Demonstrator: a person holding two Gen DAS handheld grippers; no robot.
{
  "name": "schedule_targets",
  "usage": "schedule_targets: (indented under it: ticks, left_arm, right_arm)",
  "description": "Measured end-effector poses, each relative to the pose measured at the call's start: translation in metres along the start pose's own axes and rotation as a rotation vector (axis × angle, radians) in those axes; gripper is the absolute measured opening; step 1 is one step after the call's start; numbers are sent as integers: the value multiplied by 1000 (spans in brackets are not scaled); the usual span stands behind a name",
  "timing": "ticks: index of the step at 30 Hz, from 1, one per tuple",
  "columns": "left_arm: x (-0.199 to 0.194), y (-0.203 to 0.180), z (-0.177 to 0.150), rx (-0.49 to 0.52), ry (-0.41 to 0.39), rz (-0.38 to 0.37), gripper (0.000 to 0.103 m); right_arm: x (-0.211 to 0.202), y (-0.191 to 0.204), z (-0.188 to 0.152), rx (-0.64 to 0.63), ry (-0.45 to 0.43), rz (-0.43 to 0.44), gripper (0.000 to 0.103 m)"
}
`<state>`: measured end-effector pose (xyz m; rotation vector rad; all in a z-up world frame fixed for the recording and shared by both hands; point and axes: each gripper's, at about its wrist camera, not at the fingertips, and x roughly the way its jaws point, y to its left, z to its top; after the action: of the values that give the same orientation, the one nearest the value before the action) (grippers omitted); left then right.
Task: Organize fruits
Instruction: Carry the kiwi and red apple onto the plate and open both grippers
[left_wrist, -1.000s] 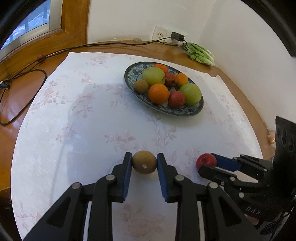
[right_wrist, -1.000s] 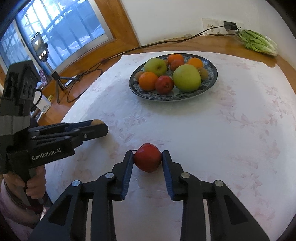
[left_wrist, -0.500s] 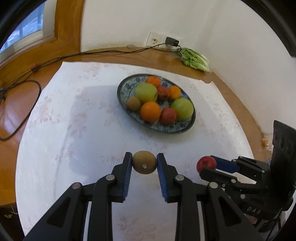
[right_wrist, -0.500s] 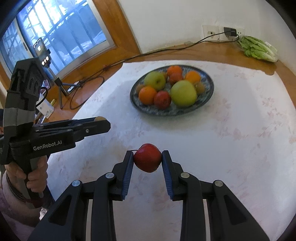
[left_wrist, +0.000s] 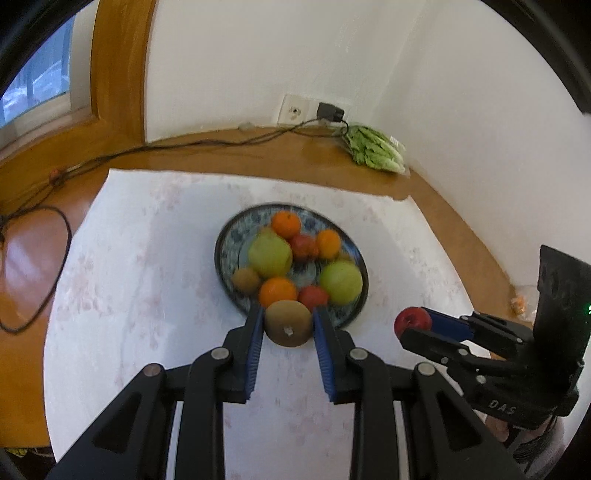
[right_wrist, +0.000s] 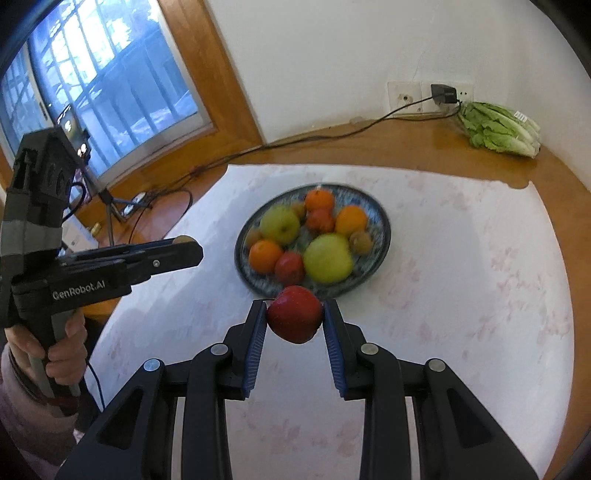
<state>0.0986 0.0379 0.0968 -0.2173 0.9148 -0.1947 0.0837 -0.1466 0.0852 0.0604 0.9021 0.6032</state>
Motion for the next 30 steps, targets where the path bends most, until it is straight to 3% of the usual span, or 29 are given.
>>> schedule_targets:
  ticks: [16, 21, 30]
  left_arm:
    - [65, 20, 55, -89, 17, 34, 28]
    - [88, 25, 61, -121, 46, 30, 28]
    - [107, 33, 67, -142, 24, 33, 28]
  right_arm:
    - [36, -19, 58, 37, -47, -55, 32]
    - [55, -27, 75, 50, -47, -65, 32]
    - [94, -46, 93, 74, -6, -87, 32]
